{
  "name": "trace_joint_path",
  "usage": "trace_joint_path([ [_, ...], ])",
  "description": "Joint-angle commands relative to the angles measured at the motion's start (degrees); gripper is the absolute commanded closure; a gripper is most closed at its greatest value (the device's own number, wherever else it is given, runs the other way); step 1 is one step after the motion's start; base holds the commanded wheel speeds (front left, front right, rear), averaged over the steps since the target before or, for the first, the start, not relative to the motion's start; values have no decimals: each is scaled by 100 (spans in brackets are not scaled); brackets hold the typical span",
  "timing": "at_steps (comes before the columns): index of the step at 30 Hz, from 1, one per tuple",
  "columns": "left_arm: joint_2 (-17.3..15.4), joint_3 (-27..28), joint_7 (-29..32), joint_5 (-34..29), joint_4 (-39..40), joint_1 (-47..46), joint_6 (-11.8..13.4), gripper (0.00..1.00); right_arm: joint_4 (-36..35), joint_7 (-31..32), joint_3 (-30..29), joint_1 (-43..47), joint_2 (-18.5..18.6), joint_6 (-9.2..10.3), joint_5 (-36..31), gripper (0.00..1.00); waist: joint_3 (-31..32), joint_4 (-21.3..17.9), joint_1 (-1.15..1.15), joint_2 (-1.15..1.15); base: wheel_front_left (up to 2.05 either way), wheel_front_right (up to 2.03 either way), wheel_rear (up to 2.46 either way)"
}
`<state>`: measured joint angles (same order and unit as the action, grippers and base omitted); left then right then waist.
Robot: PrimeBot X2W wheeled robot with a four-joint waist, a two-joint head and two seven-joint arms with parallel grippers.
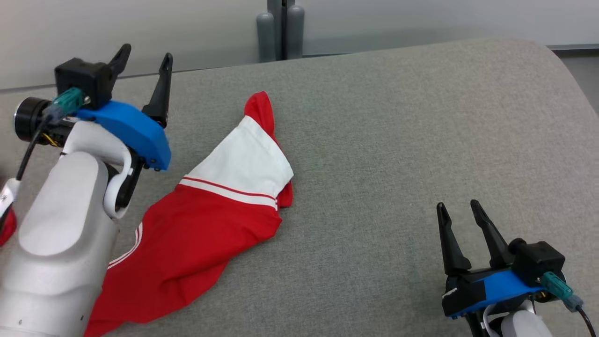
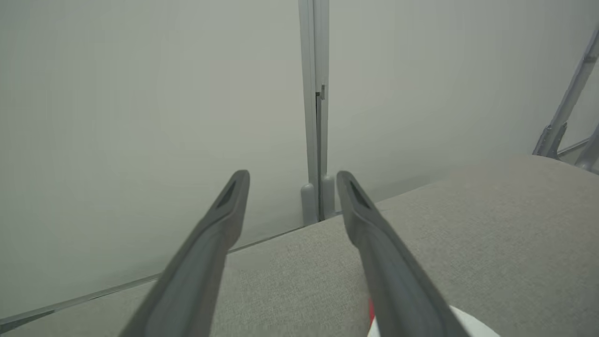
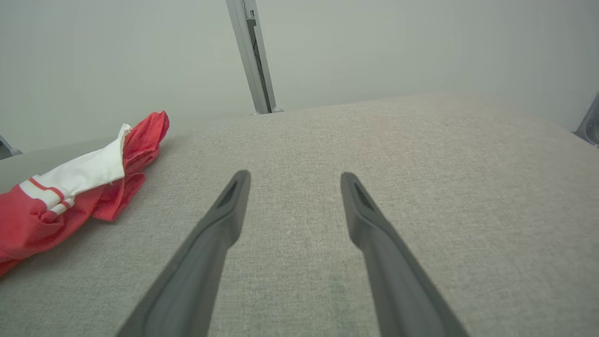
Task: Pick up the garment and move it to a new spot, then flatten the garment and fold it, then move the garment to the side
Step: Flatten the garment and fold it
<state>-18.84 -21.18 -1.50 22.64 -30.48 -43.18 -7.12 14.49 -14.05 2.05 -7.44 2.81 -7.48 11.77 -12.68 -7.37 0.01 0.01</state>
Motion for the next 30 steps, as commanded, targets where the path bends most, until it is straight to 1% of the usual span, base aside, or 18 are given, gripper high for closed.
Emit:
trace_joint_path([
  [1, -81, -360, 261, 129, -180, -134, -49, 0, 33, -45, 23, -114, 15, -2, 35, 0, -53, -90, -1, -1, 0, 0, 0],
  [3, -190, -808, 650, 531, -377, -290, -43, 0, 78, -77, 20, -165, 16, -2, 44, 0, -120, -180, -1, -1, 0, 0, 0],
  [6, -482, -1413, 1129, 1032, -606, -428, -32, 0, 125, -89, 36, -234, 13, -3, 80, 0, -200, -288, -1, -1, 0, 0, 0],
  [12, -779, -2125, 1838, 2070, -925, -295, -34, 0, 187, -117, 59, -345, 15, -2, 127, 0, -316, -418, -1, -1, 0, 0, 0],
  [14, -864, -2319, 1938, 2292, -985, -219, -34, 0, 199, -122, 69, -384, 14, -2, 136, 0, -352, -444, -1, -1, 0, 0, 0],
  [16, -878, -2444, 1939, 2511, -1063, -125, -34, 0, 176, -125, 57, -421, 14, -2, 148, 0, -382, -460, -1, -1, 0, 0, 0],
  [19, -910, -2698, 1903, 2683, -1219, -16, -34, 0, 137, -122, 39, -426, 15, -3, 144, 0, -419, -480, -1, -1, 0, 0, 0],
  [20, -910, -2698, 1903, 2683, -1219, -16, -34, 0, 137, -122, 39, -426, 15, -3, 144, 0, -419, -480, -1, -1, 0, 0, 0],
  [26, -767, -3161, 1801, 2955, -1587, 242, -36, 0, 80, -123, -27, -365, 15, -2, 88, 0, -416, -473, -1, -1, 0, 0, 0],
  [28, -673, -3281, 1744, 3070, -1618, 301, -37, 62, 74, -123, -58, -331, 15, -2, 75, 0, -393, -451, -1, -1, 0, 0, 0],
  [29, -647, -3348, 1695, 3103, -1619, 302, -40, 100, 72, -123, -74, -313, 15, -2, 67, 0, -378, -435, -1, -1, 0, 0, 0],
  [30, -662, -3428, 1630, 3078, -1645, 273, -41, 100, 71, -123, -75, -298, 13, -3, 61, 0, -364, -422, -1, -1, 0, 0, 0],
])
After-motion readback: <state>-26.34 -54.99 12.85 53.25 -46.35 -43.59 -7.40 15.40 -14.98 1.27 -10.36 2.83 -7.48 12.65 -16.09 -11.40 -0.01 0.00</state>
